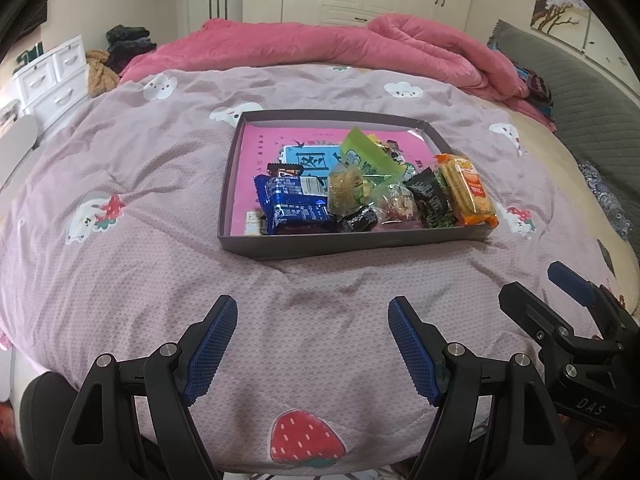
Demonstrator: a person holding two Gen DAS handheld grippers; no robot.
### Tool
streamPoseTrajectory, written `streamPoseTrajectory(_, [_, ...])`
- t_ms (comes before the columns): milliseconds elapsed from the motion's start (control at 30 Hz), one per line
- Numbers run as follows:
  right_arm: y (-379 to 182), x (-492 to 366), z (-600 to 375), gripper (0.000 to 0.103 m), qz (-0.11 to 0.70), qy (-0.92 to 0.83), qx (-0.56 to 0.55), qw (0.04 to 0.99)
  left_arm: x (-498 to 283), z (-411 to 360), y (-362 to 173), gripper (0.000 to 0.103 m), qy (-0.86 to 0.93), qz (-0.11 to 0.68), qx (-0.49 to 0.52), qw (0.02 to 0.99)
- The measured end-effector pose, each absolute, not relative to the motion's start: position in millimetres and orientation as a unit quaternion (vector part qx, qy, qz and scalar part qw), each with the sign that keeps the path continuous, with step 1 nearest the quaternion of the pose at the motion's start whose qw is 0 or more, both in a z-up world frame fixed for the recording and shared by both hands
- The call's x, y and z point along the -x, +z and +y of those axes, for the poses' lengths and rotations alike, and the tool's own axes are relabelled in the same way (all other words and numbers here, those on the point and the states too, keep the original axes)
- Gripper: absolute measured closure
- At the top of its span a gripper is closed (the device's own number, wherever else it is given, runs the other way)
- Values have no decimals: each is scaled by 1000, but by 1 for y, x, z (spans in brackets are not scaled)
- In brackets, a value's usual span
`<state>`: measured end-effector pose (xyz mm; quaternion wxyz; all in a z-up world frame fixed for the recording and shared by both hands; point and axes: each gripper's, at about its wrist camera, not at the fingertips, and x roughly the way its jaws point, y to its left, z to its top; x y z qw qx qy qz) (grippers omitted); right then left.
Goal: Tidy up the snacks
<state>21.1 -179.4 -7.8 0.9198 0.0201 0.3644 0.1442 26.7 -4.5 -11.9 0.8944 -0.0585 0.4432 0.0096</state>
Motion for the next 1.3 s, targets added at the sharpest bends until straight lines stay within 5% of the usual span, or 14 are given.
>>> streamPoseTrajectory(1300, [-8, -21, -179, 4, 365, 143, -20, 920, -26, -3, -10, 24, 16, 444, 55, 894])
